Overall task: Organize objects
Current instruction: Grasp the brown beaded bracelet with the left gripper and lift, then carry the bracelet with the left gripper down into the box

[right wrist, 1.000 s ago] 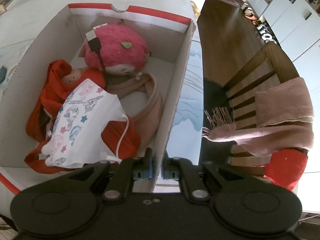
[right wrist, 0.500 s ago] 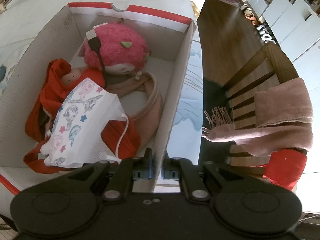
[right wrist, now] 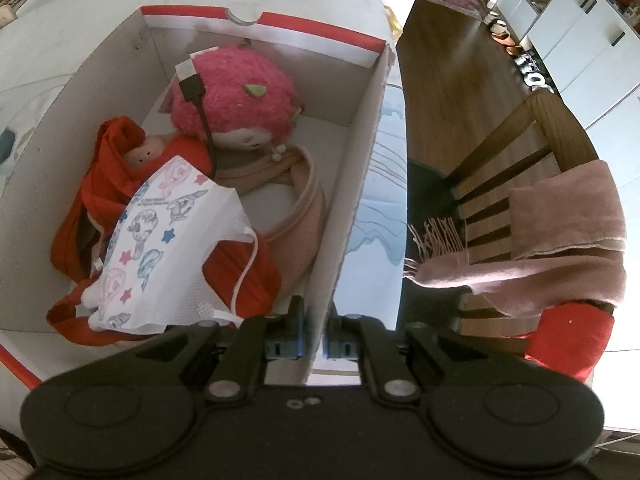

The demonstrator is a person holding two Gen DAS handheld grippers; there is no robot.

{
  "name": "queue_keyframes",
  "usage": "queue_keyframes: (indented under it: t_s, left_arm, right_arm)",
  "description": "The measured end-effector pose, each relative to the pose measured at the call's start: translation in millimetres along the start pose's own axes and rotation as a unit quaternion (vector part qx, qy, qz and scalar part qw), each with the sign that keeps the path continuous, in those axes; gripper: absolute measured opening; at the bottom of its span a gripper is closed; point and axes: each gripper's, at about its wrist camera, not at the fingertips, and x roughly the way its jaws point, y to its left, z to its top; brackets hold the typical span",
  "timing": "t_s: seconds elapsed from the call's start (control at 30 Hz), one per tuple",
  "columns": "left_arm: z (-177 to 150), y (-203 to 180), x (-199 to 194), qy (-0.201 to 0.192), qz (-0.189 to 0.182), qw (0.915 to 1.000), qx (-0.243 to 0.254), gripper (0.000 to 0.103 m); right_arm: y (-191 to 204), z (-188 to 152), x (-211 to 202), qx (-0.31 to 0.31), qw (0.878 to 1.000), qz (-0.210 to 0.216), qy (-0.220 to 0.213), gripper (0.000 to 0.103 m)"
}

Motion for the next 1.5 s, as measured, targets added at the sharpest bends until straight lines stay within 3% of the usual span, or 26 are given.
queue_keyframes:
  t_s: [0.3, 0.57, 0.83, 1.07, 1.33, 1.5]
  left_arm:
    - [-1.4, -44.3, -48.2, -0.030, -0.025, 0.9961, 0.079, 0.007]
    - [11.1, -75.5, -88.7, -0.082, -0.046, 0.9888, 0.116, 0.007]
    - [3.5, -130.2, -104.3, -0.079, -0.098, 0.9766, 0.175, 0.007]
    - [-20.4, -199.0, -104.1, -0.051, -0.138, 0.9558, 0.255, 0.007]
    - [-60.2, -276.0, -105.5, -0.018, -0.177, 0.9195, 0.350, 0.007]
    - [-77.1, -307.8, -106.6, -0.004, -0.198, 0.9015, 0.385, 0.007]
  right_arm:
    - [1.4, -0.1, -0.5, -0.007, 1.000, 0.000, -0.001, 0.007]
    - [0.0, -1.0, -1.1, -0.009, 1.000, 0.004, -0.004, 0.007]
    - [0.0, -1.8, -1.0, -0.012, 1.000, 0.006, -0.007, 0.007]
    - [0.3, -1.5, -1.3, -0.015, 1.000, 0.007, -0.006, 0.006]
    - [-1.1, -1.2, 0.0, -0.017, 1.000, 0.011, -0.007, 0.006]
    - [-2.7, -1.0, 1.4, -0.017, 1.000, 0.015, -0.007, 0.006]
